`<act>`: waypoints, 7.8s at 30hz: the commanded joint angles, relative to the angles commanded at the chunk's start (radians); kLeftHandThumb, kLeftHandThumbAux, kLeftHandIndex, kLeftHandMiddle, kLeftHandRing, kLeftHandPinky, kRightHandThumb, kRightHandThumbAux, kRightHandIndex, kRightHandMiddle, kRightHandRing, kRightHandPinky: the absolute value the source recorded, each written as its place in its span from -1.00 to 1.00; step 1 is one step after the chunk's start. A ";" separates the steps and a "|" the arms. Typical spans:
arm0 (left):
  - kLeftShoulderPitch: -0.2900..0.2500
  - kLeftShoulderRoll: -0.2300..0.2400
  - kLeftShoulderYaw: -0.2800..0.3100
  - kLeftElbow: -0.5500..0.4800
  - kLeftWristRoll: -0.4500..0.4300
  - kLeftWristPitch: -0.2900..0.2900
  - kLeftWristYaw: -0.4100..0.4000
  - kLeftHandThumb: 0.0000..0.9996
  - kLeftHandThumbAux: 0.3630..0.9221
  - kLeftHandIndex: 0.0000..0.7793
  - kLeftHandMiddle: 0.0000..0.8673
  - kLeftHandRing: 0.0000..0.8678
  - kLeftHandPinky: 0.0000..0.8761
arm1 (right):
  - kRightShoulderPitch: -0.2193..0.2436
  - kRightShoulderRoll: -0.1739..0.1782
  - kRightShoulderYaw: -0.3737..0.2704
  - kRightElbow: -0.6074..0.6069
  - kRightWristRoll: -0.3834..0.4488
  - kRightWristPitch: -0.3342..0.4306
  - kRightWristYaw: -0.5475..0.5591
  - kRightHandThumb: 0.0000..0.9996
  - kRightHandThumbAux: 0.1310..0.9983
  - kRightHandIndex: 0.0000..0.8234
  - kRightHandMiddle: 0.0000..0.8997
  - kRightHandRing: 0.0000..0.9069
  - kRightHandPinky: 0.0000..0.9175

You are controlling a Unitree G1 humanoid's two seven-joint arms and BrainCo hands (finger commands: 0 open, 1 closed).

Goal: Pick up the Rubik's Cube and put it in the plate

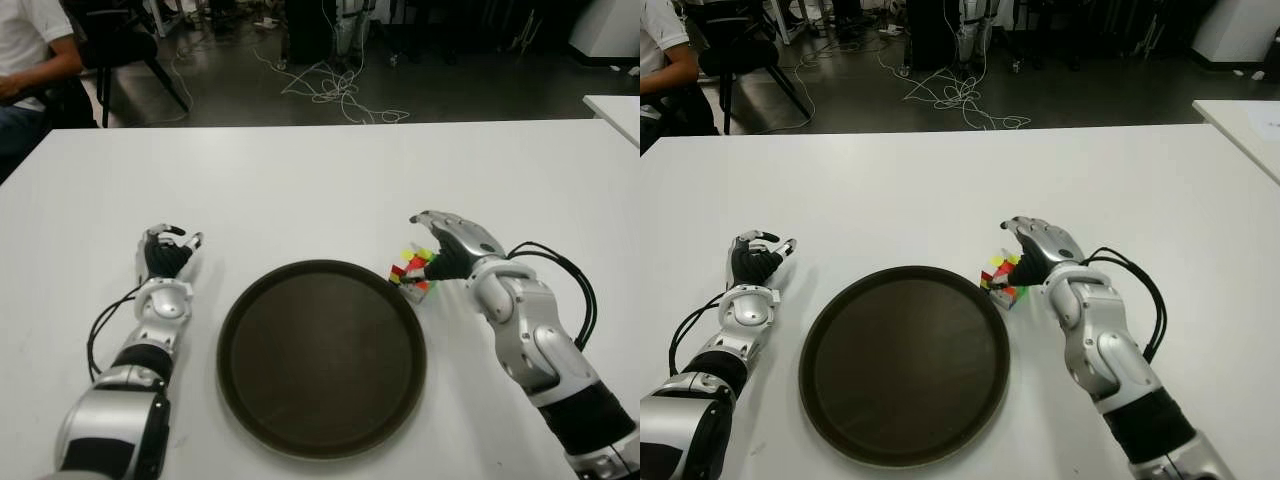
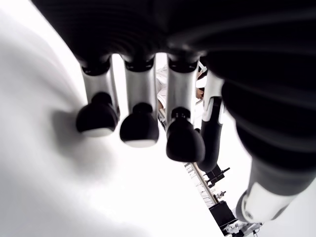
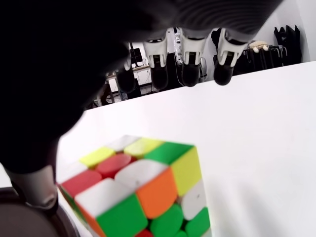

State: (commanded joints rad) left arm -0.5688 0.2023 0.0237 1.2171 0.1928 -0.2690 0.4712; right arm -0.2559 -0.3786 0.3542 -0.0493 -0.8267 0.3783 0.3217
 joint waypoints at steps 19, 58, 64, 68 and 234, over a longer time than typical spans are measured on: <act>0.006 -0.003 0.005 -0.005 -0.006 -0.020 0.002 0.41 0.23 0.13 0.93 0.92 0.88 | 0.005 0.009 0.007 0.028 -0.002 0.008 -0.010 -0.92 0.16 -1.00 -1.00 -0.96 -0.86; 0.002 -0.003 -0.004 -0.004 0.002 0.000 0.006 0.42 0.23 0.13 0.92 0.92 0.88 | -0.036 0.029 0.033 0.156 -0.004 0.017 -0.054 -0.90 0.18 -1.00 -0.98 -0.94 -0.94; 0.001 -0.002 -0.005 -0.005 0.000 0.006 0.004 0.42 0.23 0.13 0.91 0.91 0.86 | -0.041 0.029 0.032 0.178 0.001 0.000 -0.070 -0.88 0.18 -1.00 -0.94 -0.89 -0.93; 0.002 -0.004 -0.005 -0.007 0.002 0.008 0.011 0.42 0.23 0.13 0.91 0.91 0.86 | -0.053 0.032 0.029 0.208 0.012 -0.008 -0.073 -0.85 0.20 -1.00 -0.95 -0.89 -0.92; 0.003 -0.016 -0.005 -0.016 -0.005 0.000 0.018 0.42 0.23 0.13 0.93 0.92 0.88 | 0.117 0.204 0.035 -0.082 0.331 -0.400 -0.138 -1.00 0.42 -0.16 0.62 0.71 0.74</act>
State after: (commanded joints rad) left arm -0.5654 0.1867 0.0188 1.2016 0.1881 -0.2691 0.4890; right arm -0.1389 -0.1744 0.3887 -0.1318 -0.4953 -0.0213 0.1833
